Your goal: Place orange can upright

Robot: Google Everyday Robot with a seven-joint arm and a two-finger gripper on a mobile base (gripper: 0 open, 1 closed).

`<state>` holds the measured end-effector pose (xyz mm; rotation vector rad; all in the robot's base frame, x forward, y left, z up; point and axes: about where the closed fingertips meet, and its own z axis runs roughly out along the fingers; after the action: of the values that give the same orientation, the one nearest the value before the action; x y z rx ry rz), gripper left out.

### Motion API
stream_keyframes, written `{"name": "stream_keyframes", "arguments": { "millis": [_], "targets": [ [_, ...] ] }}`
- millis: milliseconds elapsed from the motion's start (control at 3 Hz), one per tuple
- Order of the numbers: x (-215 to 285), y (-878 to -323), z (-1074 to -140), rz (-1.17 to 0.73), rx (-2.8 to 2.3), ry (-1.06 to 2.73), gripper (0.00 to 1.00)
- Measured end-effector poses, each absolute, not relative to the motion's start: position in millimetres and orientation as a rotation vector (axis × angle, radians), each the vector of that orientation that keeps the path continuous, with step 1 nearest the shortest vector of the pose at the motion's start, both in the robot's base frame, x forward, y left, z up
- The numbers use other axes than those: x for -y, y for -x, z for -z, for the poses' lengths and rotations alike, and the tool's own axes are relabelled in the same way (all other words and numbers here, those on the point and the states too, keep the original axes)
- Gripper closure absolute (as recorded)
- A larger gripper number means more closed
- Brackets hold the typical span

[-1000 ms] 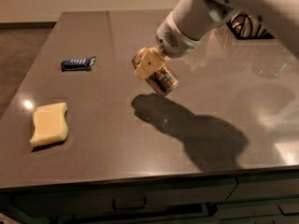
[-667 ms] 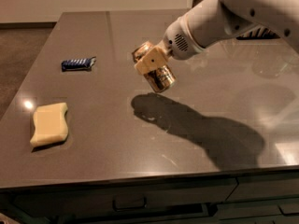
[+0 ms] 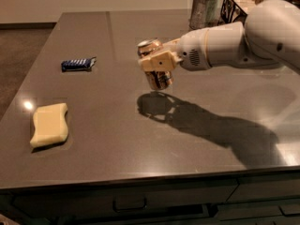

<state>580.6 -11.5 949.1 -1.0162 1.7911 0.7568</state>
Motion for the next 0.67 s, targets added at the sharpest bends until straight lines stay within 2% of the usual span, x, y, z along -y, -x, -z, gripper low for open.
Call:
{"name": "stream_keyframes", "arguments": {
  "millis": [667],
  "targets": [
    [22.1, -577.5, -926.3, -0.853, -1.638, 0.936, 1.0]
  ]
}}
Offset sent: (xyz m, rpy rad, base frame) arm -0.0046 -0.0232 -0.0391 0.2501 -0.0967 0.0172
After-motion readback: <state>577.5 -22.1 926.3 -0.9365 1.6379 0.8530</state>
